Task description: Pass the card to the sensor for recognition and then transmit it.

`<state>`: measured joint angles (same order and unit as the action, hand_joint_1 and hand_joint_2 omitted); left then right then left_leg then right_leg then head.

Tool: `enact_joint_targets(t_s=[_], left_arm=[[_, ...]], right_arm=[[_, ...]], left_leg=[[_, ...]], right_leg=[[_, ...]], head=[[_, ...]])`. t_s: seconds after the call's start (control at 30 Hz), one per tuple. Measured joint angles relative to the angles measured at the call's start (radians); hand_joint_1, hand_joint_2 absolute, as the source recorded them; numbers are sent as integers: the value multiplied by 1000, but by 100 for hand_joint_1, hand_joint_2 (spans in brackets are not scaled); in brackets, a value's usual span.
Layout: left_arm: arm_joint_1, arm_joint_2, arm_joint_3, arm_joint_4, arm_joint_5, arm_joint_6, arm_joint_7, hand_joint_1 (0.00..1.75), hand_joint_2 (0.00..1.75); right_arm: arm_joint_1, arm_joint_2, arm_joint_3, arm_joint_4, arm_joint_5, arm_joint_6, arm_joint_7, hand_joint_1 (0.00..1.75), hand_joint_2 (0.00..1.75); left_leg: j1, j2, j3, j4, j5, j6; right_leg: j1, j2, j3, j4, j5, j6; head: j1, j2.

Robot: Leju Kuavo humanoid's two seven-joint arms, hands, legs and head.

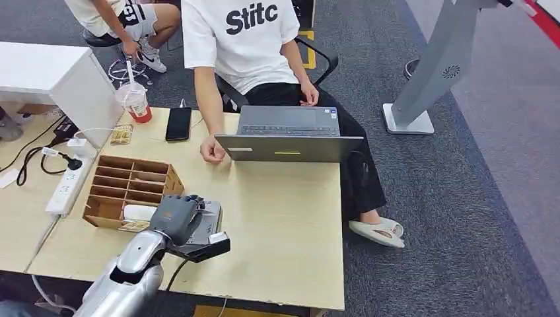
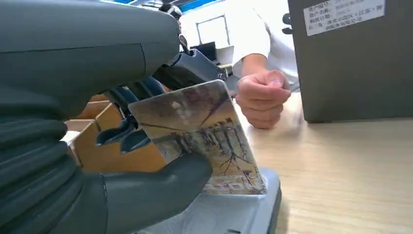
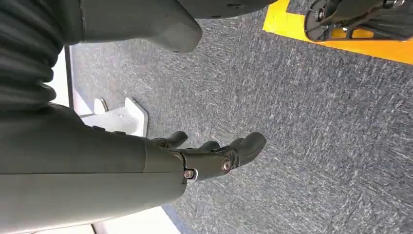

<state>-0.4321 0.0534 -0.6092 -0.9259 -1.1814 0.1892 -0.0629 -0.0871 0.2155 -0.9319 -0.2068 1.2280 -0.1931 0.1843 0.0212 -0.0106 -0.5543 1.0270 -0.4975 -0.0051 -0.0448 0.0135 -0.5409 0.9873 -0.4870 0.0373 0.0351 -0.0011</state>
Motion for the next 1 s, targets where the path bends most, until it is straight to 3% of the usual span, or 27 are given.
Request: enact_joint_targets(t_s=[0.4,0.73,0.83,1.0], left_arm=[[-1,11,2,7,15,22,7,175,175],[-11,53,43,-77,21,19,10,175,175],[-12,69,60,-120,20,34,20,175,175],[-72,111,150,-284,106,19,21,175,175]], right_arm=[[0,0,0,0,9,11,0,0,175],[1,2,0,0,15,10,1,0,175],[1,2,0,0,15,8,-1,0,175],[1,2,0,0,21,7,-4,0,175]], left_leg=[[0,0,1,0,1,0],[0,-1,0,0,1,0],[0,-1,0,0,1,0],[0,-1,-1,0,1,0]], right_leg=[[0,0,1,0,0,0],[0,-1,0,1,0,0],[0,-1,-1,1,0,0],[0,-1,-1,1,0,0]], head=[[0,0],[0,0],[0,0],[0,0]])
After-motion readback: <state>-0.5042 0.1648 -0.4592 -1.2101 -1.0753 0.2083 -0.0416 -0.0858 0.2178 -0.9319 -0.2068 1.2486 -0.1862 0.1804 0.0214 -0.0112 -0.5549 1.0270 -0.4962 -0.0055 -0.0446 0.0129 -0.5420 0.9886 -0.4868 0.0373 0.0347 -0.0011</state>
